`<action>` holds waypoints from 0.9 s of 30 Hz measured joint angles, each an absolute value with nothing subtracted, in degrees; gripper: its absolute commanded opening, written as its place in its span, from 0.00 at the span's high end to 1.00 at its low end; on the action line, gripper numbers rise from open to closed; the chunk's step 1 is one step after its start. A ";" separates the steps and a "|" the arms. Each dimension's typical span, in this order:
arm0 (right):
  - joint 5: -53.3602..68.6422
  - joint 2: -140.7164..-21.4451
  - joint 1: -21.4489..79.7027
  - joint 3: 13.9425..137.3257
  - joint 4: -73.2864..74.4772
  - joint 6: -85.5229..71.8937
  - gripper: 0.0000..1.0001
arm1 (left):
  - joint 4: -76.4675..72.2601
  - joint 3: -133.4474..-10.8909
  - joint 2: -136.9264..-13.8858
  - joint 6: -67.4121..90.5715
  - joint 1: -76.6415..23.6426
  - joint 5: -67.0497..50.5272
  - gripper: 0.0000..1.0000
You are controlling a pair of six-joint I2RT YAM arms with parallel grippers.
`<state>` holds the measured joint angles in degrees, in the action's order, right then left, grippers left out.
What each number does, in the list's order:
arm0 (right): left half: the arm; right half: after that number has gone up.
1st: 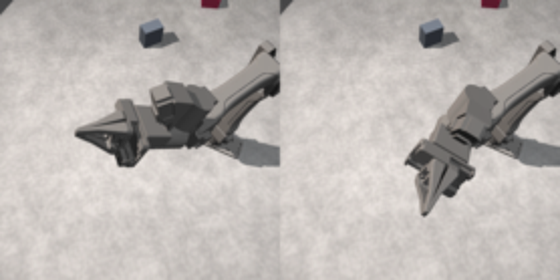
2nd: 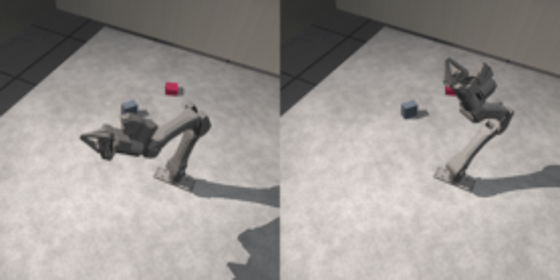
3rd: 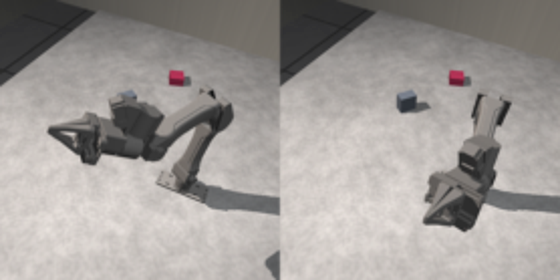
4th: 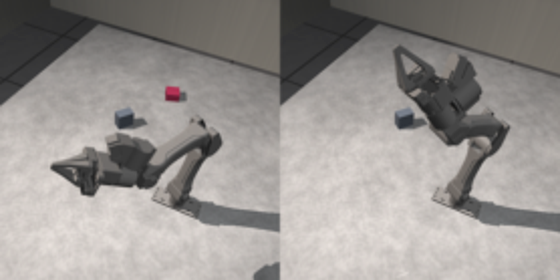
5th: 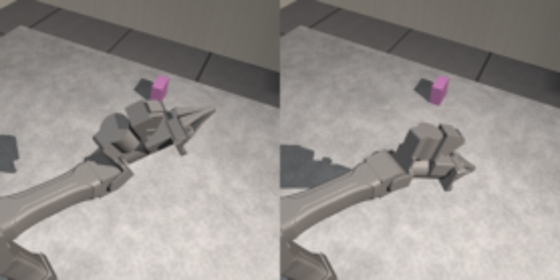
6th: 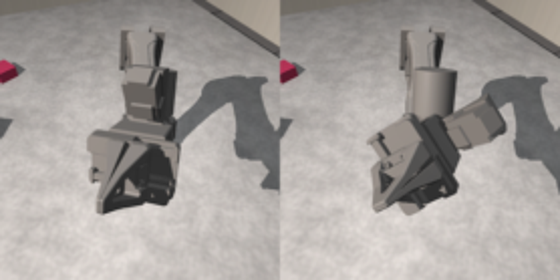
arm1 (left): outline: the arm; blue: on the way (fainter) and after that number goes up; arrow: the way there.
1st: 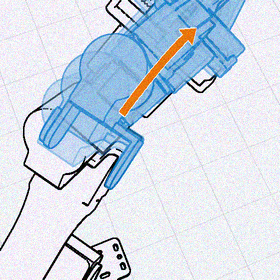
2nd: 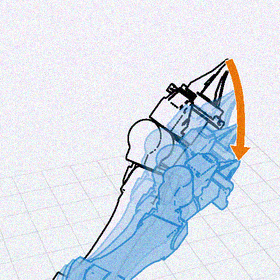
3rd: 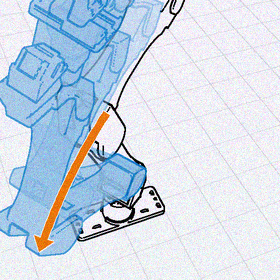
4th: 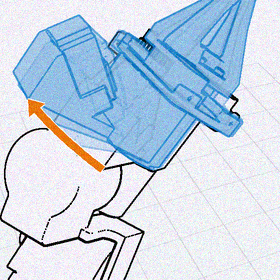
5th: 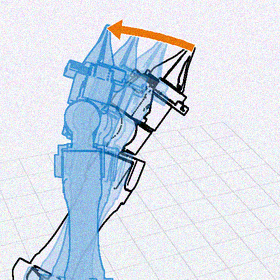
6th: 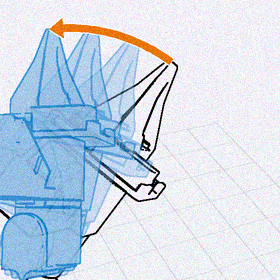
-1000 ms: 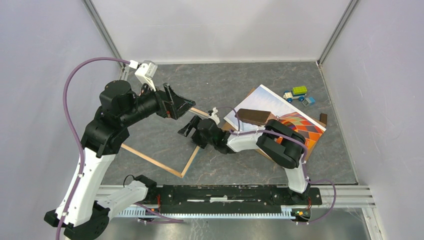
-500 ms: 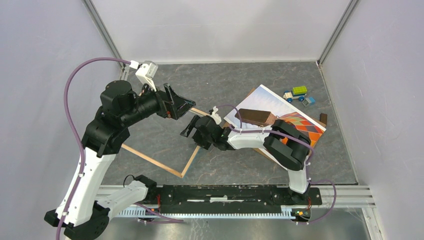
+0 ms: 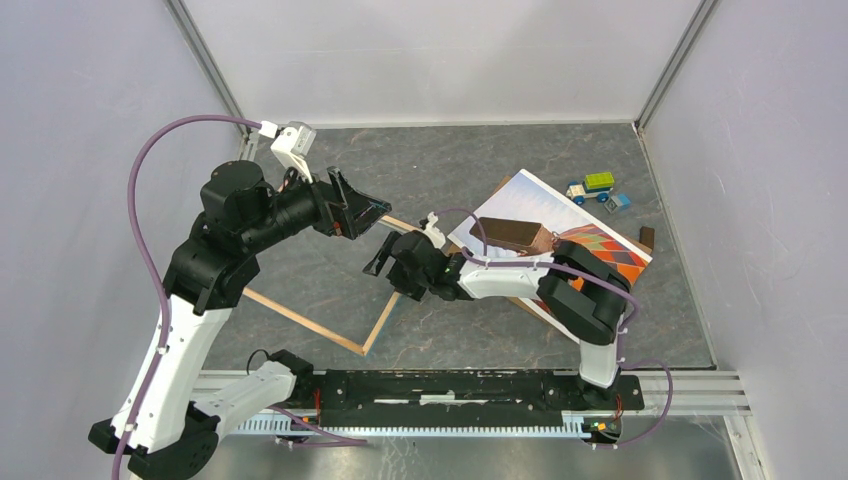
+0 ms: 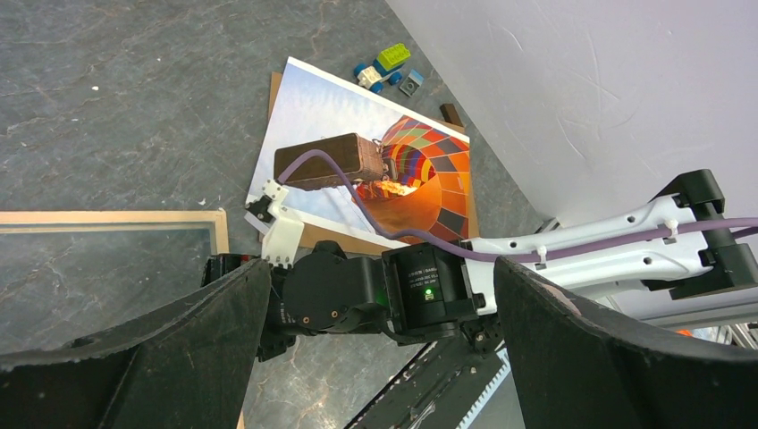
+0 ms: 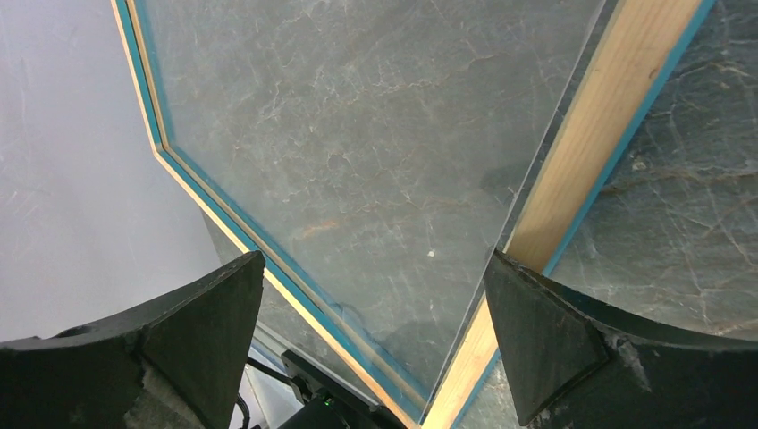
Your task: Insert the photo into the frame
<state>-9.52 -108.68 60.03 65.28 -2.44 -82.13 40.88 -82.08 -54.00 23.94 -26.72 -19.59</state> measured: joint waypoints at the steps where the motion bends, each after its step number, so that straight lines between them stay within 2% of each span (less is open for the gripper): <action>1: -9.52 -108.42 60.07 65.28 -2.00 -82.06 0.02 | 40.88 -82.08 -54.00 23.94 -26.72 -19.59 0.00; 16: -9.30 -104.38 59.57 60.84 -1.72 -79.22 0.02 | 40.60 -81.01 -53.80 23.94 -26.72 -19.59 0.00; 21: -9.69 -103.26 57.76 59.20 -2.42 -72.20 0.02 | 40.69 -80.42 -53.17 23.92 -26.72 -19.55 0.00; 27: -11.09 -93.01 54.39 50.78 -5.98 -59.24 0.02 | 40.73 -79.22 -52.21 23.92 -26.72 -19.33 0.00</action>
